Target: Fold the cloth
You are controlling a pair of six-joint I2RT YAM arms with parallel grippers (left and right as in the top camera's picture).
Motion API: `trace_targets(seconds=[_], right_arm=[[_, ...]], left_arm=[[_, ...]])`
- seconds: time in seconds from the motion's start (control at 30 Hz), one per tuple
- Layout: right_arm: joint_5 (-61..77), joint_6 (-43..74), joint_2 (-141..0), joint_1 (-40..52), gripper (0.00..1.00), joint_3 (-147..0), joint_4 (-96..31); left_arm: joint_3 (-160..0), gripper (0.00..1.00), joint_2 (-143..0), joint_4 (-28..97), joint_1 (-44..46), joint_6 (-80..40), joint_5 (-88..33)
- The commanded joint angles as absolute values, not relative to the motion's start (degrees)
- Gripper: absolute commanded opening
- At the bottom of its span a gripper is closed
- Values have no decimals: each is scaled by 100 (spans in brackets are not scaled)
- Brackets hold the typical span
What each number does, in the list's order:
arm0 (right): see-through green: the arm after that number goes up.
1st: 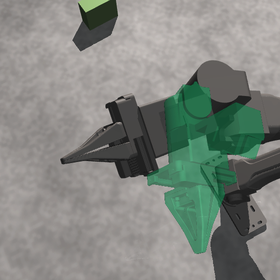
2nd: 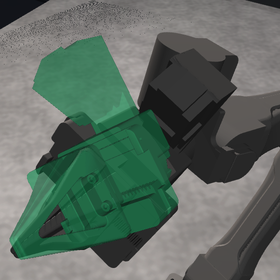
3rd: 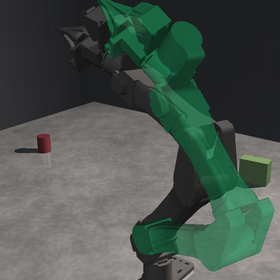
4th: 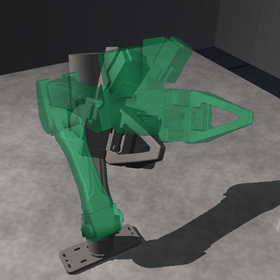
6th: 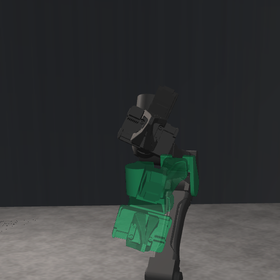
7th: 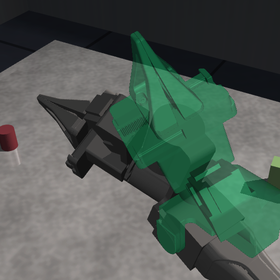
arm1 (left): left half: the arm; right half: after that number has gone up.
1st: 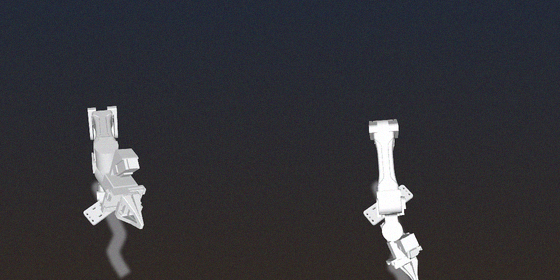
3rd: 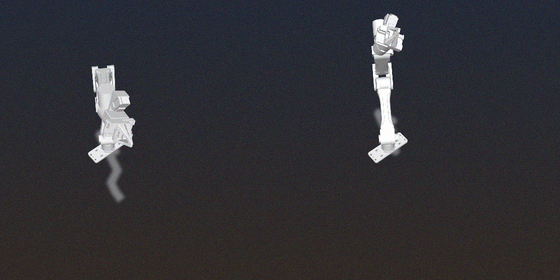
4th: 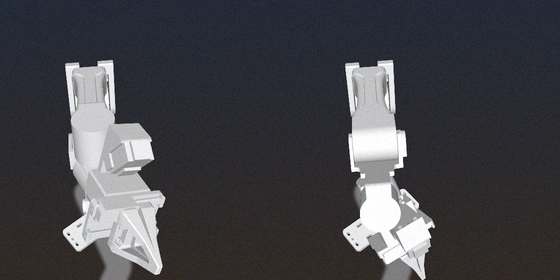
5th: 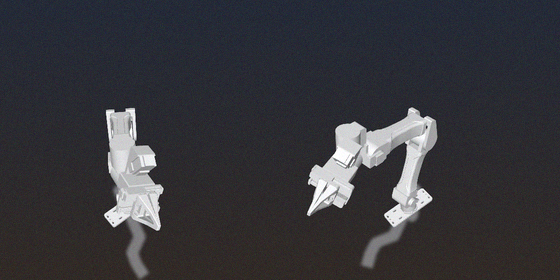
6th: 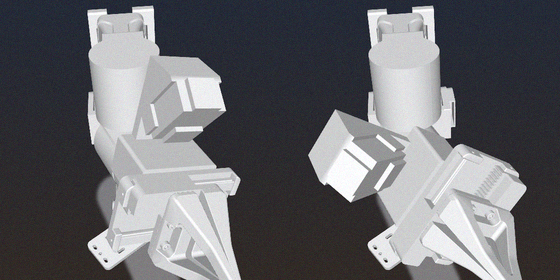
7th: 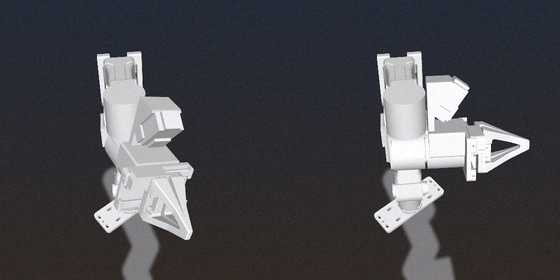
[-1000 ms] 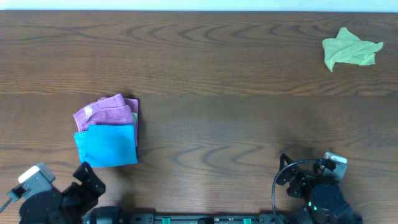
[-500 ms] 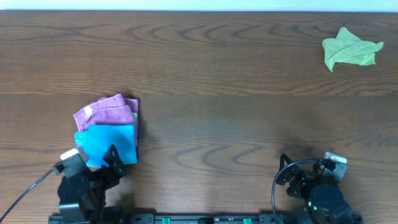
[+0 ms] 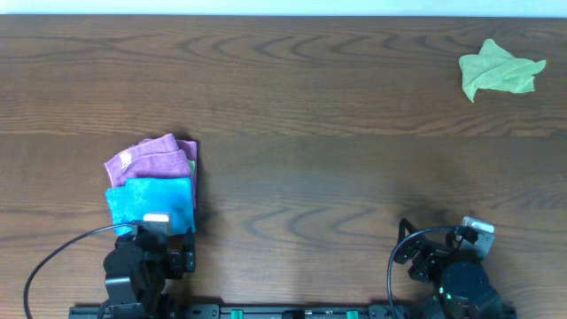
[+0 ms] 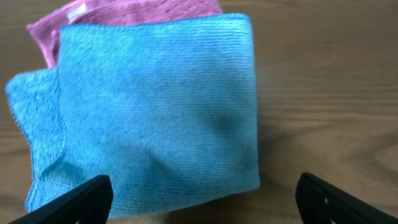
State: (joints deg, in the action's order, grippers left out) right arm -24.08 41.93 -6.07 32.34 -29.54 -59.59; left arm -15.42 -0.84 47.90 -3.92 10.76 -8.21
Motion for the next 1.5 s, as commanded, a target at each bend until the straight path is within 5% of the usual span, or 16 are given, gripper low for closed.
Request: trace_targets(seconds=[0.0,0.37,0.57,1.47], right_arm=[[-2484,4278,-552,3190,99,-2954,-5968],[-2484,4281,-552,3190,99,-2954,-5968],[-2484,4278,-552,3190,99,-2954,-5968],[-2484,4281,-552,3190,99,-2954,-5968]], left_arm=[[-1354,95,-19,4965,-410,1549,-882],[-1092,95,-19,4829,-412,1264,-384],[-1048,95,-19,4716,-412,169,255],[-1041,95,-21,4709,-410,169,298]])
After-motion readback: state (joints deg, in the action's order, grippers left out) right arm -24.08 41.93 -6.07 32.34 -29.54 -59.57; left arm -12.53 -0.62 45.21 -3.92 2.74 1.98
